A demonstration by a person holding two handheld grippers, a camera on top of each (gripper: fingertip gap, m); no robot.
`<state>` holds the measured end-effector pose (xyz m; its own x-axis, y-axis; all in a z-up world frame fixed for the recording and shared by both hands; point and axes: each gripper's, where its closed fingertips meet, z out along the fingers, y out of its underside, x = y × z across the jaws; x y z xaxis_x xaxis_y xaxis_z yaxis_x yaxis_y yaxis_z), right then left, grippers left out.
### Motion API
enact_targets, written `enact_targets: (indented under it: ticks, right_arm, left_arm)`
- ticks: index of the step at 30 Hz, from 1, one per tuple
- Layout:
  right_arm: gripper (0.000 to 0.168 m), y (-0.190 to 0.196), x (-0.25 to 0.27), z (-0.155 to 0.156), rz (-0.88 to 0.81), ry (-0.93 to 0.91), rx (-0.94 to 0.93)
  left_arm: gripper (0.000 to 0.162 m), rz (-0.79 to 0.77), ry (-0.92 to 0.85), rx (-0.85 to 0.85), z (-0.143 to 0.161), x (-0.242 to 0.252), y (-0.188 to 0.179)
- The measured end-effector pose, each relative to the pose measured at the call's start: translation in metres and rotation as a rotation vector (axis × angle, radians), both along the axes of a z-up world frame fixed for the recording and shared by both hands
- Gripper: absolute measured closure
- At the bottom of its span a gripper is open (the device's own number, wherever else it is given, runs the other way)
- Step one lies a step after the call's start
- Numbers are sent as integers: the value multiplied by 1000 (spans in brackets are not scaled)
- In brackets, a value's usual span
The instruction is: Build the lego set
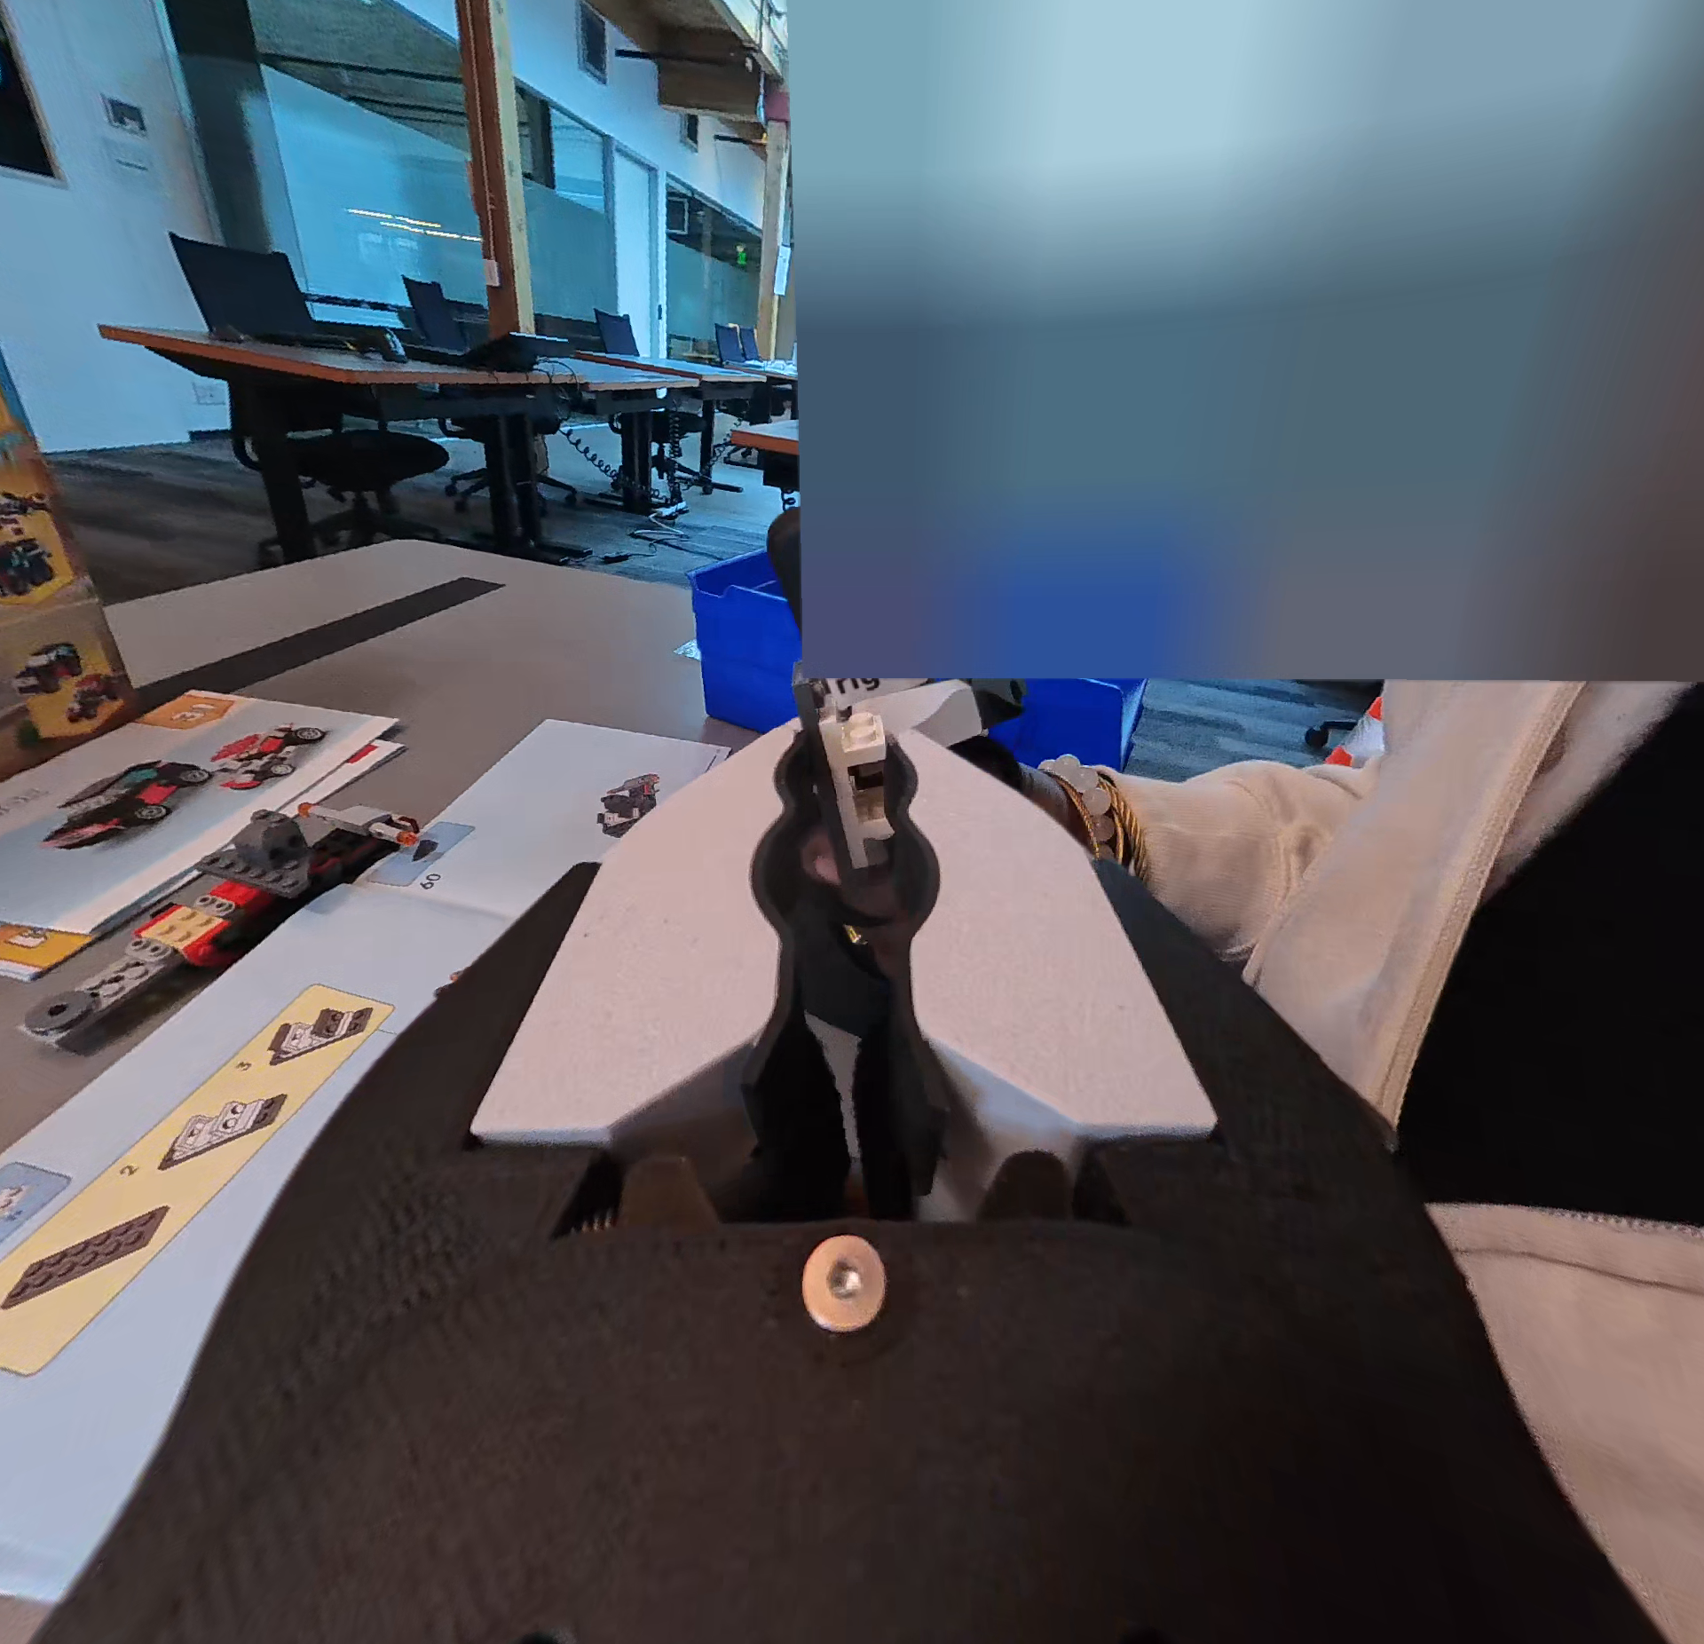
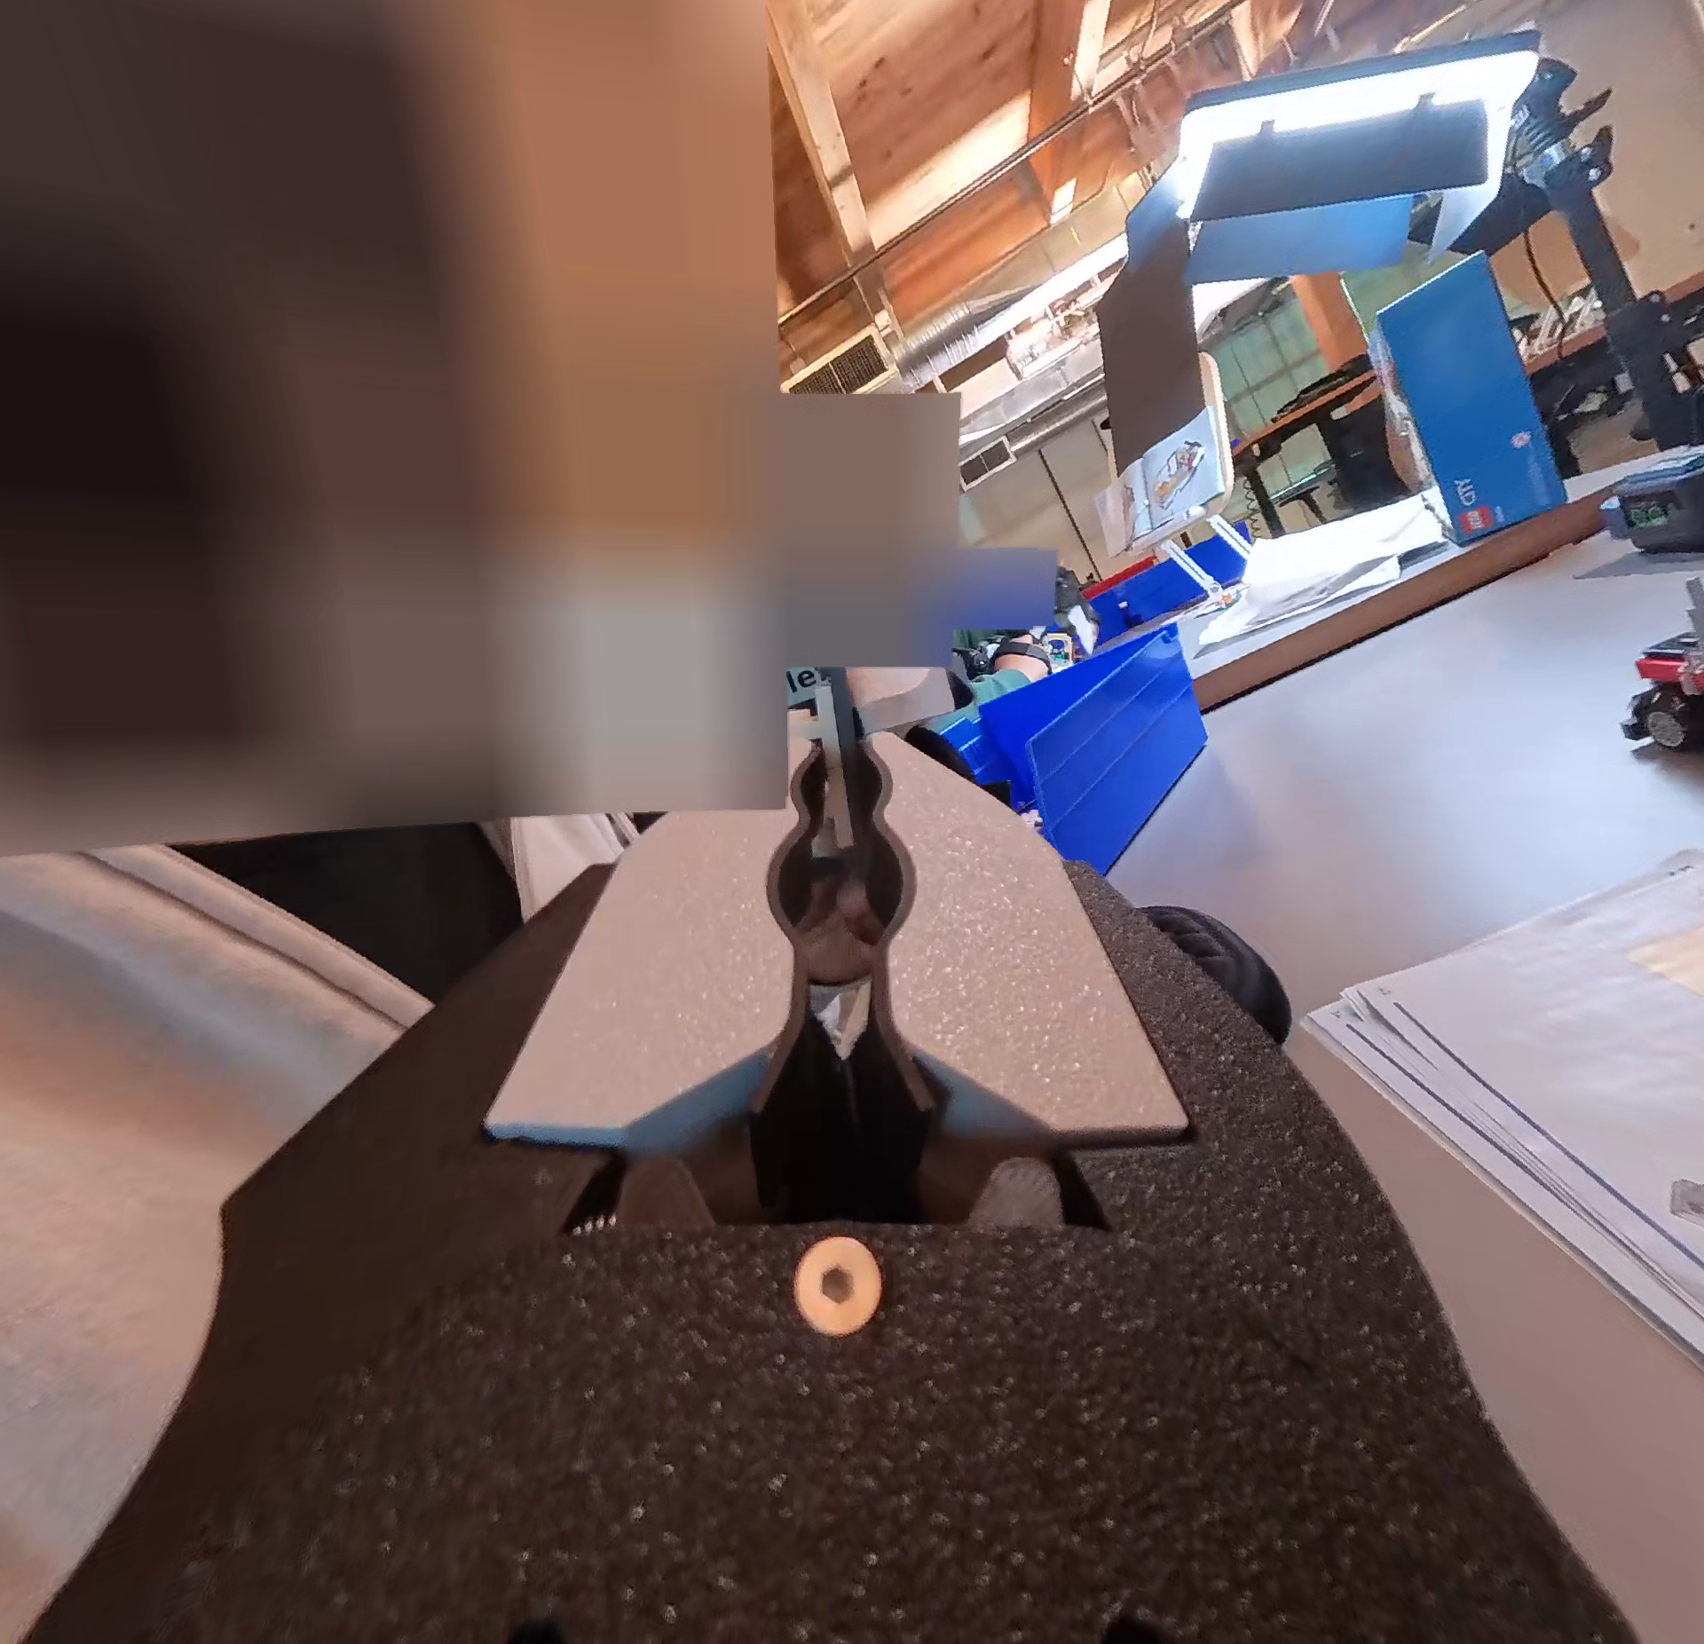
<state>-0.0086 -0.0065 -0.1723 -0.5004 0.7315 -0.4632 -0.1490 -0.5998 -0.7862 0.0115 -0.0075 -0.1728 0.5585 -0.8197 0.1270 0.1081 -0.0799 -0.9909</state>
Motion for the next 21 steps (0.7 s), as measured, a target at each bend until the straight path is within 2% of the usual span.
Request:
enact_targets:
  ticks: [6,8,9,12,15,21]
  right_arm:
    - [158,-3,1,5,-14,-3,99]
    - [136,-1,4,12,-9,30,67]
    - [133,-1,5,15,-6,46,48]
    - [134,-3,-2,12,-31,15,61]
    - [150,-7,-6,11,-63,14,108]
    - [154,-6,-7,13,-100,10,146]
  left_arm:
    - [147,-38,-72,14,7,-3,-4]
    - [147,-32,-88,3,6,-8,-4]
    - [147,-27,-89,3,5,-10,-4]
    - [147,-39,-96,-4,4,-8,-7]
    - [147,-49,-115,-10,5,-8,-9]
    - [147,-43,-104,-12,5,-10,-8]
